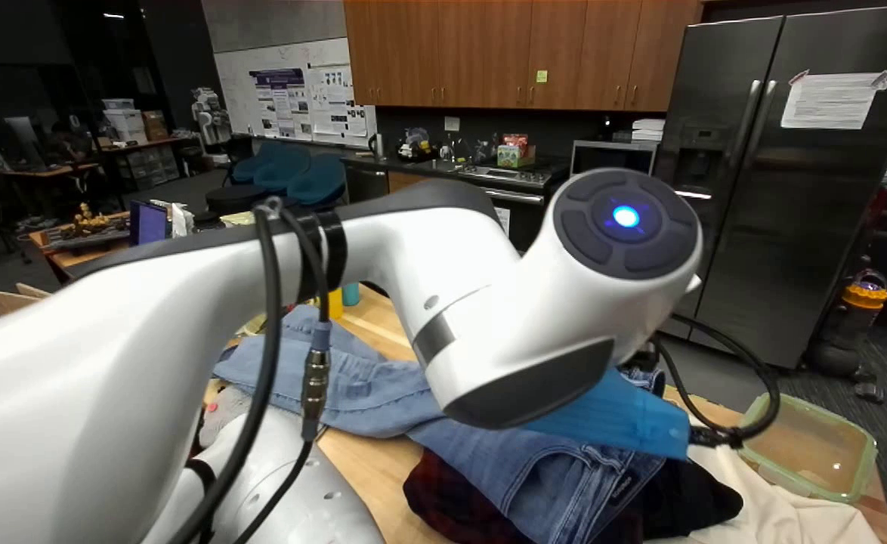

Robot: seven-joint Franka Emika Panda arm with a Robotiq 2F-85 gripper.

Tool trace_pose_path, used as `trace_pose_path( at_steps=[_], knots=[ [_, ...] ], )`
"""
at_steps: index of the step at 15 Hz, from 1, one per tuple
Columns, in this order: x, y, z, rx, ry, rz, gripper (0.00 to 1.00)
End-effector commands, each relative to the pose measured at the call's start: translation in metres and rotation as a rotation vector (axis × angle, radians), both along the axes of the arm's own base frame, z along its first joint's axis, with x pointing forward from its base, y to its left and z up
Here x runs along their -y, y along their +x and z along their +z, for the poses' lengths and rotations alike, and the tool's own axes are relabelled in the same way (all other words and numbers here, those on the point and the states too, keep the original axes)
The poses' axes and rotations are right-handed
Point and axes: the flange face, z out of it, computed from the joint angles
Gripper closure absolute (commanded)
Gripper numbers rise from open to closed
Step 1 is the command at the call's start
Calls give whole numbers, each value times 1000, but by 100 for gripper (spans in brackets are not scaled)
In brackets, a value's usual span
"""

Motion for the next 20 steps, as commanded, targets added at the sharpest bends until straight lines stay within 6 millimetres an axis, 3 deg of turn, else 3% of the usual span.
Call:
trace_pose_path(
  at_steps=[1,7,11,16,20],
  knots=[
    [-53,6,30,24,-93,174,0],
    [-156,29,57,43,-236,450,0],
    [-227,44,59,59,-332,614,0],
    [-286,64,45,37,-418,761,0],
    [-318,80,37,-3,-468,846,0]
  ],
)
